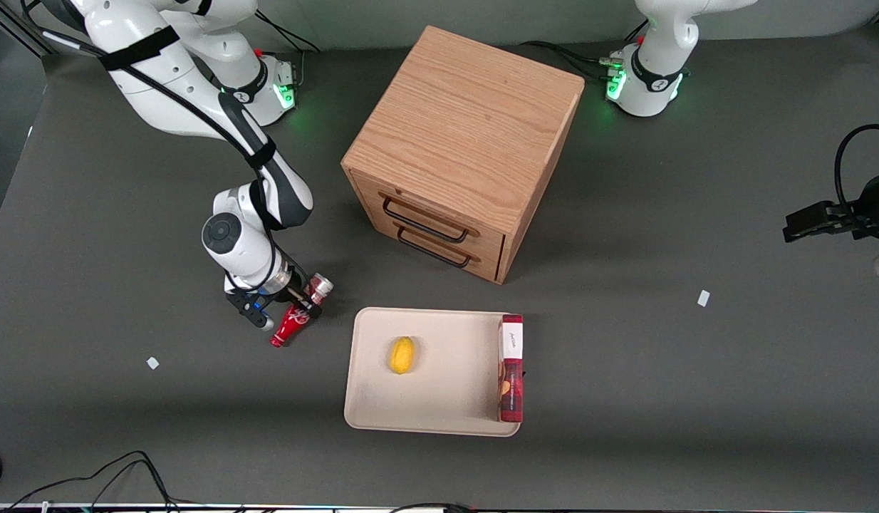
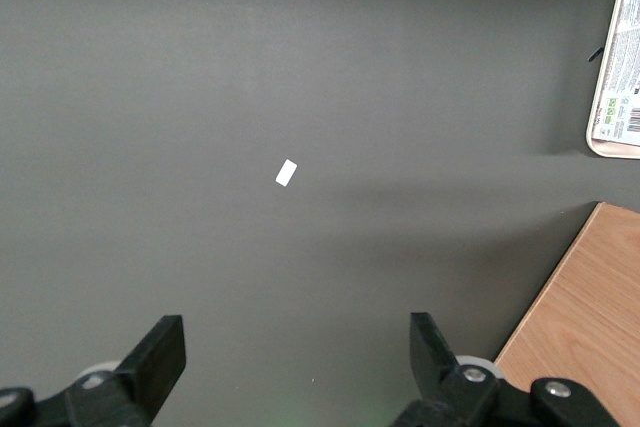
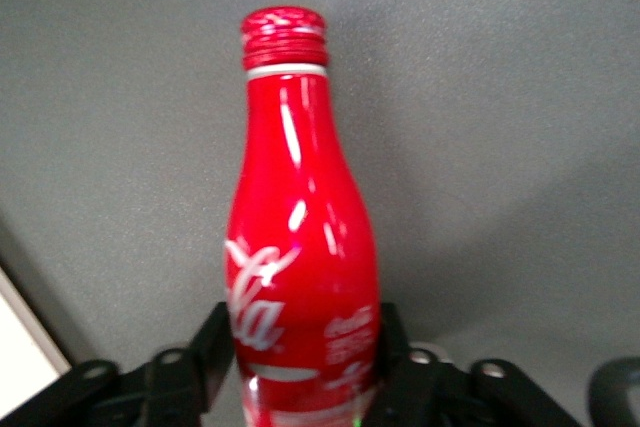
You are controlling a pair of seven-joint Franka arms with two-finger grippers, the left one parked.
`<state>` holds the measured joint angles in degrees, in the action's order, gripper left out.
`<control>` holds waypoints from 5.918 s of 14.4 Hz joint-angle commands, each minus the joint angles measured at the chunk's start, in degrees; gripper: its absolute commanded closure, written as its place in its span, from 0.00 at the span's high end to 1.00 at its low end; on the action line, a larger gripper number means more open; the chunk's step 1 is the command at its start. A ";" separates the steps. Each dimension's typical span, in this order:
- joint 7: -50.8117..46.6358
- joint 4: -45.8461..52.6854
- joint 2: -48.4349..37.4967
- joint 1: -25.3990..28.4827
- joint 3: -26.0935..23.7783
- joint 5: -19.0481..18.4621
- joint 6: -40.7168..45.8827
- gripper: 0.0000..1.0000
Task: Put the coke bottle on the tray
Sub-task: 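Close the right gripper around the bottle's body, then lift the bottle upright and carry it toward the white tray, then lower the bottle onto the tray beside the lemon, then open the right gripper and raise it away from the tray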
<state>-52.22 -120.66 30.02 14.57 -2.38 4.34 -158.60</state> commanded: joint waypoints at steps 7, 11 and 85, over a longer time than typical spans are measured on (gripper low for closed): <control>-2.10 0.43 -0.57 0.72 0.62 -1.79 0.13 0.00; -0.44 0.69 -9.16 -0.07 0.28 -4.50 14.42 0.00; 22.42 67.67 22.47 8.98 2.65 -2.32 53.81 1.00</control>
<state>-28.71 -51.64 57.85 23.78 0.62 1.59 -109.54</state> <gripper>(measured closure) 0.000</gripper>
